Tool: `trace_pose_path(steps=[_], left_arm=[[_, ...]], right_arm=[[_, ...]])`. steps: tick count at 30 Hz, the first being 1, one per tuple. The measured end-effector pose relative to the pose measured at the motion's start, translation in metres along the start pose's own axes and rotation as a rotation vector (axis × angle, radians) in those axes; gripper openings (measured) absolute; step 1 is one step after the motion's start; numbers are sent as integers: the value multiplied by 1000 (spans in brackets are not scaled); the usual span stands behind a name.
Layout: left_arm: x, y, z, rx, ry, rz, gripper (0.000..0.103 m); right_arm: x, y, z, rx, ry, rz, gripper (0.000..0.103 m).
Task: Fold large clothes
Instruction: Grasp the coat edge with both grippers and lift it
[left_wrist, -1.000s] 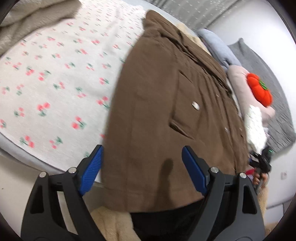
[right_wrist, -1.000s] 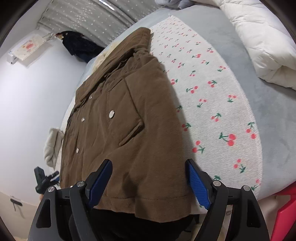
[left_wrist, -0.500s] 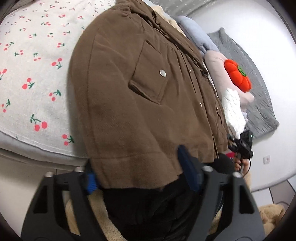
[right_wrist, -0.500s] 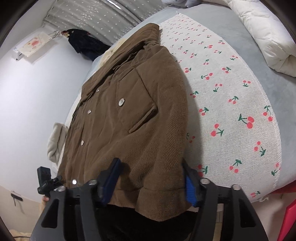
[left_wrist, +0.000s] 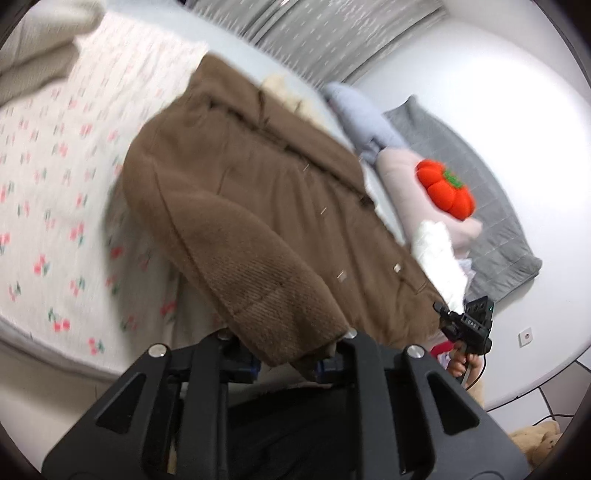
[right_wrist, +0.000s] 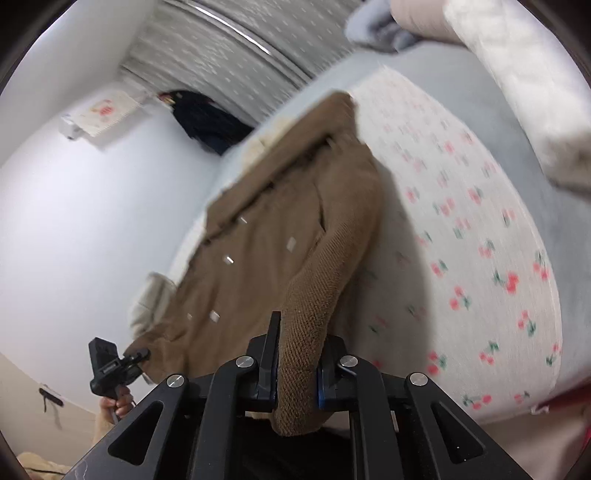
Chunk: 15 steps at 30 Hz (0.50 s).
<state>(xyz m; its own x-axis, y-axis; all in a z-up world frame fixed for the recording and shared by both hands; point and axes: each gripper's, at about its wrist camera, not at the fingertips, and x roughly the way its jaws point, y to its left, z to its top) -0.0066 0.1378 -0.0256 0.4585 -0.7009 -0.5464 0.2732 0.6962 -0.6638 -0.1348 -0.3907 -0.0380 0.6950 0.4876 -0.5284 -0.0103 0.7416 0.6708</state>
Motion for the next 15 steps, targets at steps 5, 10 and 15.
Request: trace_pose_path(steps=[5,10,15], left_arm=[[-3,-26,31,44,-92,-2,20],[-13,-49,80,86,-216,12,18],[-9,-57,143,129,-295,26,18]], right_arm=[[-13,30,27,-57,-92,23,13],[-14,63,75,-108,-183,37,13],[-1,82,135,-131,-252,41,12]])
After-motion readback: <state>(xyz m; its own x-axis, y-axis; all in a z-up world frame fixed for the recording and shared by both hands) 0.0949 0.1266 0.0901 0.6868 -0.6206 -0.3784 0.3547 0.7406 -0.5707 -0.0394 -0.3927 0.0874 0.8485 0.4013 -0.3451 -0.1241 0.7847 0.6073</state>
